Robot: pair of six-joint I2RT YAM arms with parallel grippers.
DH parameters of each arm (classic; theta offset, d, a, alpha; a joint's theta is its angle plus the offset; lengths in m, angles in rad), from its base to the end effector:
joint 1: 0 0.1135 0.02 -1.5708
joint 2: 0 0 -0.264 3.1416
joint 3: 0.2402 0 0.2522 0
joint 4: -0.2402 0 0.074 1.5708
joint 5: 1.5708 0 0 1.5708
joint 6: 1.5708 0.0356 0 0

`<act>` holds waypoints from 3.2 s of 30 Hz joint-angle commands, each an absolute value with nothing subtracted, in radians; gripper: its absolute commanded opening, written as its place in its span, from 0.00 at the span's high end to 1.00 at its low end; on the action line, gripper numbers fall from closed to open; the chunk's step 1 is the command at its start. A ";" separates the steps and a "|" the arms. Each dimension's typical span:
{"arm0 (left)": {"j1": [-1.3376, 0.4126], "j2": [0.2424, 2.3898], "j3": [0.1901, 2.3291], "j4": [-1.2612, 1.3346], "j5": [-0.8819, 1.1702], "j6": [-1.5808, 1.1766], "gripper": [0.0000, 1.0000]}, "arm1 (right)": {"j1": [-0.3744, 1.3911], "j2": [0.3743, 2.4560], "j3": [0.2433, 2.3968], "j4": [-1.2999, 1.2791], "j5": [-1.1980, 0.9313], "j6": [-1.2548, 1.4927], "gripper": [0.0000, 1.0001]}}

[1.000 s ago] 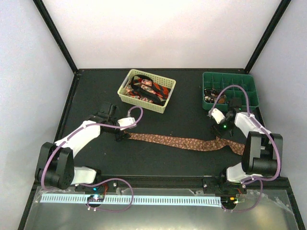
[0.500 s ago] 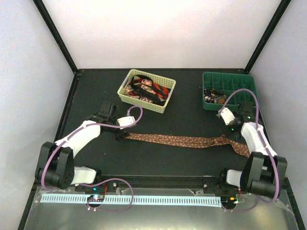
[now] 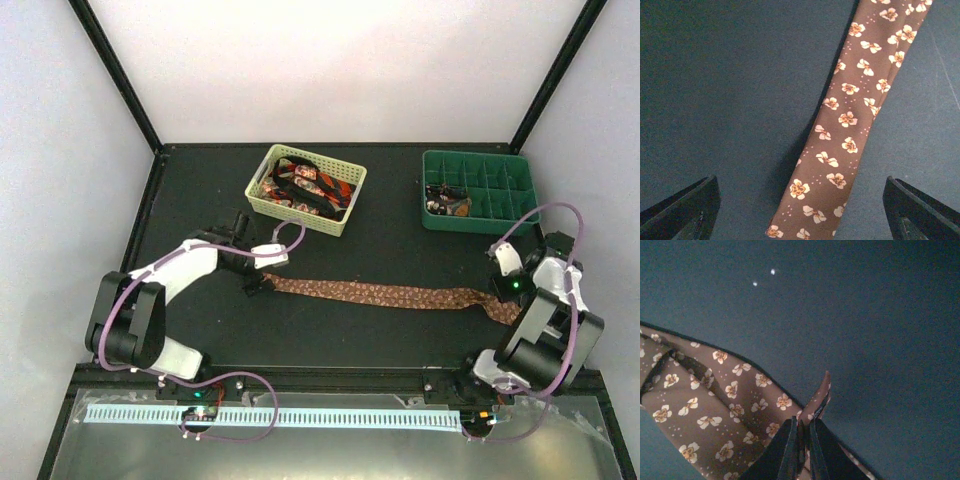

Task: Roll the ties
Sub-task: Flatten out the tie at the center of the board, then adjust the tie at the center of the board.

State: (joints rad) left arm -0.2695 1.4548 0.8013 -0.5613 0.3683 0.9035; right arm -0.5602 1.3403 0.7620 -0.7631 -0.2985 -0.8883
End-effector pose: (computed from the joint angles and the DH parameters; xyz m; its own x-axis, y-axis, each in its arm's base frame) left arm 0.2451 -0.0810 0.1739 -0.2690 0.8346 -0.4808 0.9383 0.3398 0.0649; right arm 0.1938 -0.1092 0.1817 -0.8705 -0.3295 -0.3657 -0.3556 0.9346 0.0042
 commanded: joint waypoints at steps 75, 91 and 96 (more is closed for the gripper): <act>-0.534 1.457 0.884 -0.471 0.433 0.714 0.23 | -0.869 1.559 0.925 -0.322 -0.010 -1.857 0.83; -0.514 1.306 0.873 -0.276 0.476 0.450 0.01 | -0.840 1.287 1.099 -1.054 -0.654 -1.813 0.00; -0.514 1.428 1.003 -0.494 0.581 0.552 0.01 | -0.643 1.172 0.985 -1.093 -0.727 -1.808 0.00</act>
